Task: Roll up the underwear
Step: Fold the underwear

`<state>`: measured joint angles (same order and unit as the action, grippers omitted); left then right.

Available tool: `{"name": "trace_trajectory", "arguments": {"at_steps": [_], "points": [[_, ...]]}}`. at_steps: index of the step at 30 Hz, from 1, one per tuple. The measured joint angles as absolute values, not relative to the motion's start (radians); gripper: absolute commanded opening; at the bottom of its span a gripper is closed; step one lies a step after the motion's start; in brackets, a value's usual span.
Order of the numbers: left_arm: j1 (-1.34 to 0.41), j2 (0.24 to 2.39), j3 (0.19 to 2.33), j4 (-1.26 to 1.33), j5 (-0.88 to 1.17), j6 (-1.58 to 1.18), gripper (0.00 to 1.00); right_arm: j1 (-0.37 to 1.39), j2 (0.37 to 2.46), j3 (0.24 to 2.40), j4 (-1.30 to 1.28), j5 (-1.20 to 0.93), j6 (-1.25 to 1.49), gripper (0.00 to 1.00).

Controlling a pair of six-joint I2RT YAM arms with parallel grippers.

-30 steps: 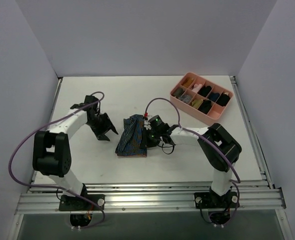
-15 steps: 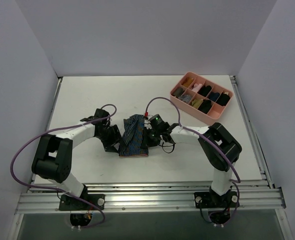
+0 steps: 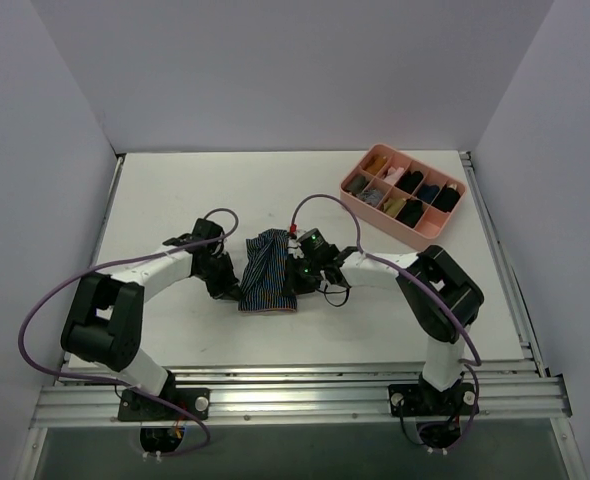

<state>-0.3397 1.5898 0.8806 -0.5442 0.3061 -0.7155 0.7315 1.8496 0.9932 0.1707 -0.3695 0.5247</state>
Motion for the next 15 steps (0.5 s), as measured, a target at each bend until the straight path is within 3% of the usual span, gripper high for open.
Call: {"name": "trace_trajectory", "arguments": {"at_steps": [15], "points": [[-0.34,1.595,0.992,-0.664,0.287,-0.649,0.02,0.743,1.789,0.993,0.075,-0.321,0.525,0.12]]}}
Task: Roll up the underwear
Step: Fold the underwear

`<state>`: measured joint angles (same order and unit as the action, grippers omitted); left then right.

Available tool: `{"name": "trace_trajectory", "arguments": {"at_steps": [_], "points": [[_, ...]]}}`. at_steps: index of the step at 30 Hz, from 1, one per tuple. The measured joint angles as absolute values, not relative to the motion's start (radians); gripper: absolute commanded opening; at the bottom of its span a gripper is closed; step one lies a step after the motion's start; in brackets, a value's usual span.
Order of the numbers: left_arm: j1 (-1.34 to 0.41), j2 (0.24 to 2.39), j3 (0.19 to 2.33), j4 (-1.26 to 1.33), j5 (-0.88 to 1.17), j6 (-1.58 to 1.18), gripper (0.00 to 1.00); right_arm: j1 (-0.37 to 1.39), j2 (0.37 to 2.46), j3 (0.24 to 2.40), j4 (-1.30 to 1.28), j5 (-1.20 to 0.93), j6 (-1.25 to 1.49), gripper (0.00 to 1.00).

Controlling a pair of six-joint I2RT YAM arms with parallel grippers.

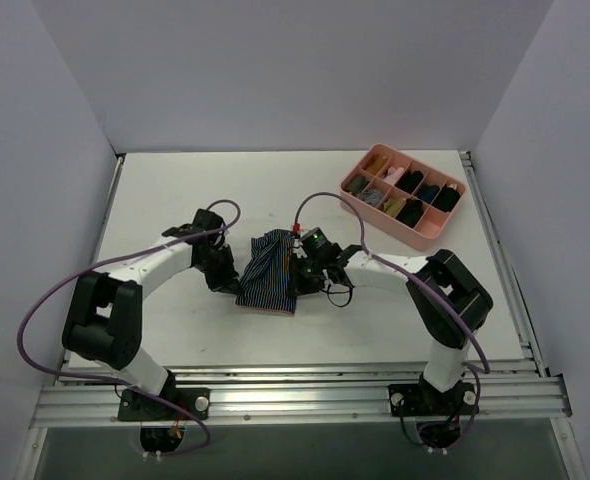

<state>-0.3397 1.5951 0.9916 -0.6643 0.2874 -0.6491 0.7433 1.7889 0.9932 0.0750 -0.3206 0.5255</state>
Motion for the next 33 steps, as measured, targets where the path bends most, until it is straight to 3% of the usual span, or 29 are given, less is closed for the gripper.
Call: {"name": "trace_trajectory", "arguments": {"at_steps": [17,33], "points": [[-0.356,1.659,1.063,-0.746,0.289,-0.64,0.02,0.864,1.811,0.99,0.221,-0.373,0.58,0.11],[-0.521,1.69,1.132,-0.701,0.314,-0.756,0.02,0.852,1.848,0.944,0.29,-0.375,0.628,0.1]]}}
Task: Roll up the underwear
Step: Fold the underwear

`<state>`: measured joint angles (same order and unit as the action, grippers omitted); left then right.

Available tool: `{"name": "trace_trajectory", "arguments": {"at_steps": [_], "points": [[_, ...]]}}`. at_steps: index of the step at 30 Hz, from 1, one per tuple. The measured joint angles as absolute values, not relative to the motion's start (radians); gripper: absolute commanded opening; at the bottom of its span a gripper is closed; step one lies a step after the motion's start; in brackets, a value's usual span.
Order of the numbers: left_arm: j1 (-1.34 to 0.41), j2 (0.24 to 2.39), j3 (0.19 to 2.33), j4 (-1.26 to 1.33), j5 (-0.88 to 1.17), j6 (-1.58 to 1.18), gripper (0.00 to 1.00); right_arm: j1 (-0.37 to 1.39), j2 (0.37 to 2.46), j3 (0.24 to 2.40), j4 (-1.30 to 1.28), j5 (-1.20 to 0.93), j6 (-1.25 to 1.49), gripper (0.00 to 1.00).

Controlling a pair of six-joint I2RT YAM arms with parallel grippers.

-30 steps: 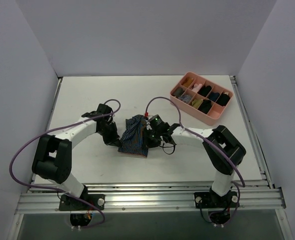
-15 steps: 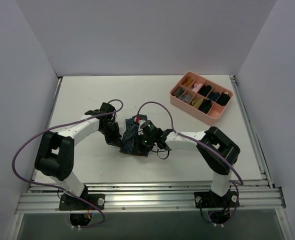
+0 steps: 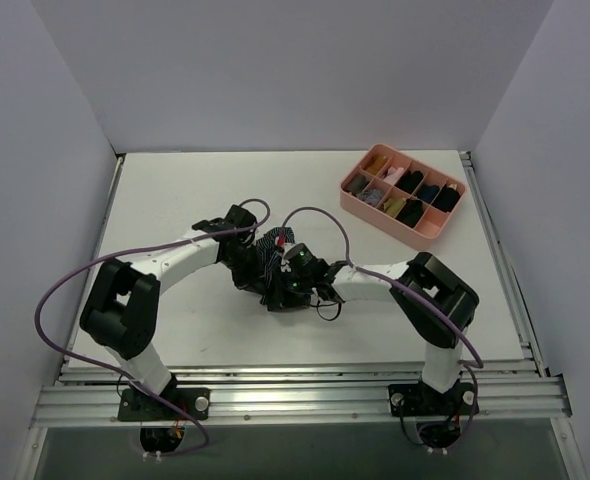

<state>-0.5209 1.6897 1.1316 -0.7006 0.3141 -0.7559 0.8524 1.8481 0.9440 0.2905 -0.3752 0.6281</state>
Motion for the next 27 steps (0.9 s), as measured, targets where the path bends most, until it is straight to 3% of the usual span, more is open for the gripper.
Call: {"name": "trace_trajectory", "arguments": {"at_steps": [13,21,27], "points": [[-0.521,1.734,1.156,-0.722,0.292,-0.774,0.02,0.737,1.7,0.946,0.172,-0.344,0.62,0.09],[-0.495,1.751,1.148,-0.75,0.287,-0.791,0.02,0.741,1.795,0.948,0.178,-0.337,0.61,0.07],[-0.372,1.743,1.073,-0.772,0.281,-0.775,0.02,0.779,1.911,1.06,0.211,-0.339,0.628,0.06]]}}
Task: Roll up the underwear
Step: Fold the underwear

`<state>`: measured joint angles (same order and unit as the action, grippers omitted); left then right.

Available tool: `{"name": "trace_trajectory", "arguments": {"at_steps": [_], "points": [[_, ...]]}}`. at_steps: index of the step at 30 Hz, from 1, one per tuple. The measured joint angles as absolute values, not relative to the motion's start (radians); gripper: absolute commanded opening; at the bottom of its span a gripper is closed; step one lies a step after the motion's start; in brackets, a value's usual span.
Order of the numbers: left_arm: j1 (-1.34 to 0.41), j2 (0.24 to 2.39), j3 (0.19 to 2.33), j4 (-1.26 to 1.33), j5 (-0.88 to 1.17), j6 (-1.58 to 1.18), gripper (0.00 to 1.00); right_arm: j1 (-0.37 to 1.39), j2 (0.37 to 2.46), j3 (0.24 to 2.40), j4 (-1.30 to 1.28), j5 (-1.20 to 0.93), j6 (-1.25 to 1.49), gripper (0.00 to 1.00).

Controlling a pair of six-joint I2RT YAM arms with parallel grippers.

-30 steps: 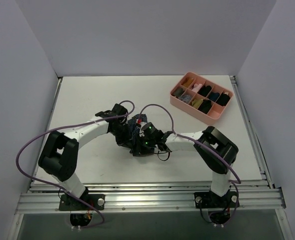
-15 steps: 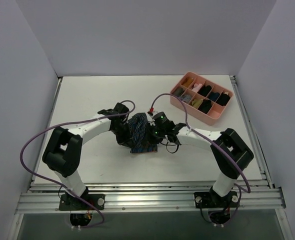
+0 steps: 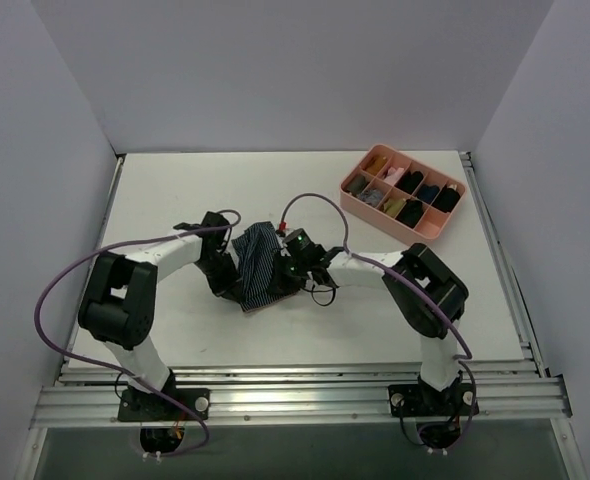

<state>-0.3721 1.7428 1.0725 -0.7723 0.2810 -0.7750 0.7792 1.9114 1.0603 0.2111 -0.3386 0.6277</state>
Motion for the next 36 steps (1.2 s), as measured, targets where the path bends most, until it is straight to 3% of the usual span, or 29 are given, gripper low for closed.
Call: {"name": "trace_trajectory", "arguments": {"at_steps": [4,11,36], "points": [[-0.278,1.689,1.042,-0.786,0.281,-0.753,0.02,0.846,1.953,1.102,0.249,-0.317,0.672,0.06],[-0.281,1.559,1.04,-0.728,0.331,-0.758,0.02,0.883,1.985,1.117,0.296,-0.315,0.75,0.06],[-0.365,1.64,1.054,-0.639,0.367,-0.806,0.02,0.86,1.914,1.008,0.349,-0.302,0.836,0.07]]}}
